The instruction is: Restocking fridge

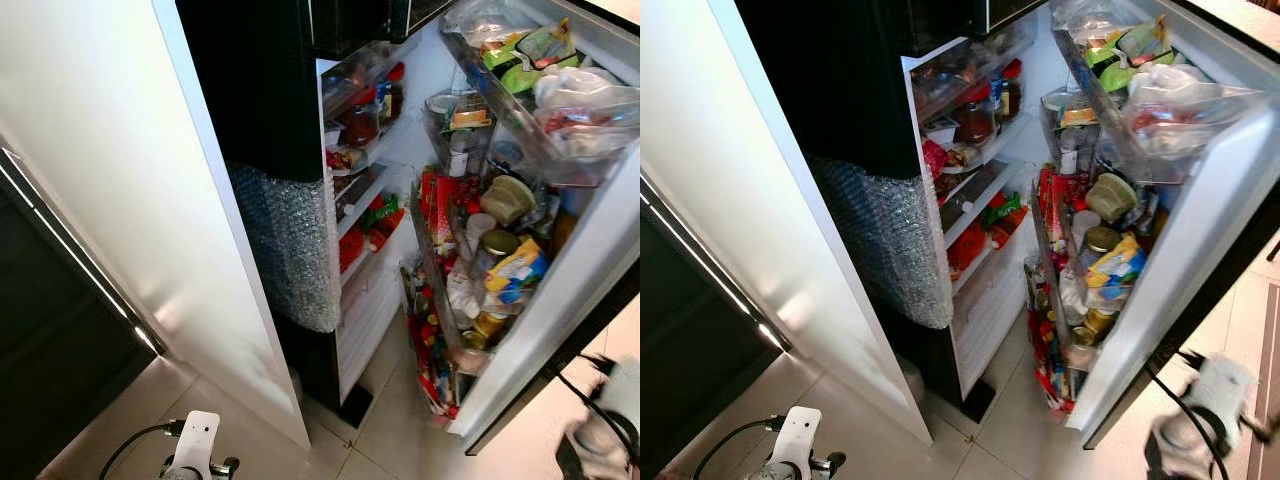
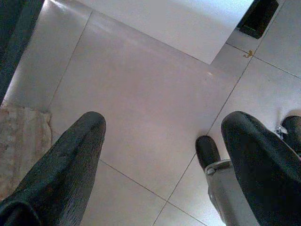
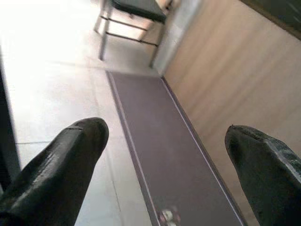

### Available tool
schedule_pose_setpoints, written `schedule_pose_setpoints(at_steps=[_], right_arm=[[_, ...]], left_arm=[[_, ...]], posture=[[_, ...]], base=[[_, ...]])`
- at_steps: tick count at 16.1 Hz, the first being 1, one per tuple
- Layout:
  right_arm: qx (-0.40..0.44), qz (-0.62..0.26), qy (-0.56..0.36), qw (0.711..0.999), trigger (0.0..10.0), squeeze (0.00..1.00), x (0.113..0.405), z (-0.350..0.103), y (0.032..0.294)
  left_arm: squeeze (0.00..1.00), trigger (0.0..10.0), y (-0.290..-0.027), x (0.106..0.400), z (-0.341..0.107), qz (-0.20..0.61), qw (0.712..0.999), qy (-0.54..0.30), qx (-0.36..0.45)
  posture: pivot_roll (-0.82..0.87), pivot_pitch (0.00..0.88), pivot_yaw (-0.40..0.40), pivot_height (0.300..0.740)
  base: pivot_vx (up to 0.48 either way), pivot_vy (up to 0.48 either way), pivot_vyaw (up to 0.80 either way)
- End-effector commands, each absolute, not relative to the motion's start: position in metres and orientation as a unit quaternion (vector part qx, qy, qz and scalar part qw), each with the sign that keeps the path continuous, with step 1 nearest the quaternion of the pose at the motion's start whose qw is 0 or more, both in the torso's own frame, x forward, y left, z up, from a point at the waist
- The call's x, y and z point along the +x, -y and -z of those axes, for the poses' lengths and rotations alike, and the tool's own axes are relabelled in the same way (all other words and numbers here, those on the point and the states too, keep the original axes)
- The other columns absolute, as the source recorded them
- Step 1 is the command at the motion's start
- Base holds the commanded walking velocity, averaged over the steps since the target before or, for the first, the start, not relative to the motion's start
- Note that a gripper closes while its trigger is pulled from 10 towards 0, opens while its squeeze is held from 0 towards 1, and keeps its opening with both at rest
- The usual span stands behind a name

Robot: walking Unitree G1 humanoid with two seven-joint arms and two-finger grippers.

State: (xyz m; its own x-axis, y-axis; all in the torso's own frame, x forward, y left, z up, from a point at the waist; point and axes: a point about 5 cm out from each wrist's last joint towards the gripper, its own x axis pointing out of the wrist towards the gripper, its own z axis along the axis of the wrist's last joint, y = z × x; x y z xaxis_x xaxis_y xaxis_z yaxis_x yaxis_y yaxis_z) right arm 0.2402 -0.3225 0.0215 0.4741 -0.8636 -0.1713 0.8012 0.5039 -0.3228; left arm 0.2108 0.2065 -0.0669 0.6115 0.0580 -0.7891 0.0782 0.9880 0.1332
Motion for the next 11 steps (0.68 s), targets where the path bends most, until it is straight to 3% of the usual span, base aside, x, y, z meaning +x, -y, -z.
schedule_pose_setpoints(at_steps=[1,4,7,11], right_arm=[[-0.1,0.473,-0.145,0.863,10.0,0.0,0.247,-0.025,0.318],[-0.112,0.441,-0.143,0.879,10.0,0.0,0.253,-0.026,0.311],[-0.079,0.34,-0.19,0.918,10.0,0.0,0.259,-0.01,0.291],[-0.047,0.25,-0.212,0.944,10.0,0.0,0.264,-0.001,0.271]], left_arm=[[0.0,10.0,-0.209,0.209,0.067,0.006,0.891,-0.445,0.088],[0.0,10.0,-0.209,0.209,0.067,0.006,0.891,-0.445,0.088],[0.0,10.0,-0.209,0.209,0.068,0.007,0.891,-0.446,0.086],[0.0,10.0,-0.208,0.209,0.068,0.007,0.891,-0.445,0.084]], posture=[[-0.05,0.0,0.067,0.74],[-0.05,0.0,0.066,0.74],[-0.05,0.0,0.062,0.74],[-0.05,0.0,0.061,0.74]], base=[[0.0,0.0,0.0],[0.0,0.0,0.0],[0.0,0.0,0.0],[0.0,0.0,0.0]])
